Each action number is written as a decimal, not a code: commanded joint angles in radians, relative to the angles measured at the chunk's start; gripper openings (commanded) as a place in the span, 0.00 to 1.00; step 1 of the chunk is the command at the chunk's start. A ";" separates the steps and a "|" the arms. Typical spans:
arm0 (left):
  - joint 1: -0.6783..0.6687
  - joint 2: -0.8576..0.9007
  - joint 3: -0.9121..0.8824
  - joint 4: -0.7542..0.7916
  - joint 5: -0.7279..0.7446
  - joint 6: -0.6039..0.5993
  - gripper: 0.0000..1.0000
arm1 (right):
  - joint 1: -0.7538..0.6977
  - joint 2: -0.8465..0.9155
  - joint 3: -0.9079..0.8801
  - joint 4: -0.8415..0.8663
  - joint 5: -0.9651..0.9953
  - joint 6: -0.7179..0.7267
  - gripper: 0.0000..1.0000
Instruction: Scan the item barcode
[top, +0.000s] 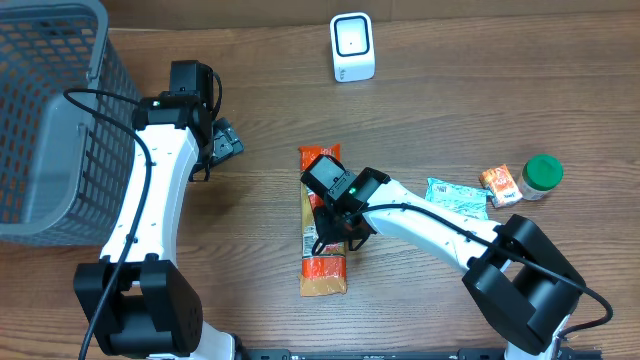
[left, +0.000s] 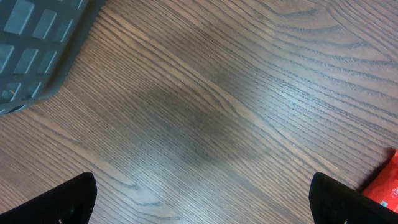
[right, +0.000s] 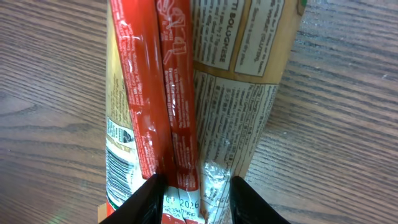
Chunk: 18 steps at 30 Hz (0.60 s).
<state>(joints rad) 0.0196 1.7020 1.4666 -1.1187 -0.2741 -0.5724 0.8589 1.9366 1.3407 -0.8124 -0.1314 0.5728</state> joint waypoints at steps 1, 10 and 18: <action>-0.007 -0.019 0.014 0.001 -0.014 0.012 1.00 | -0.004 -0.033 0.003 0.009 -0.004 -0.001 0.37; -0.007 -0.019 0.014 0.001 -0.014 0.011 1.00 | -0.004 -0.035 0.003 0.014 -0.005 -0.020 0.35; -0.007 -0.019 0.014 0.001 -0.014 0.012 1.00 | -0.004 -0.061 0.003 0.029 -0.031 -0.053 0.36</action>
<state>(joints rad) 0.0196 1.7020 1.4666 -1.1187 -0.2741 -0.5724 0.8585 1.9232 1.3407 -0.7933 -0.1432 0.5457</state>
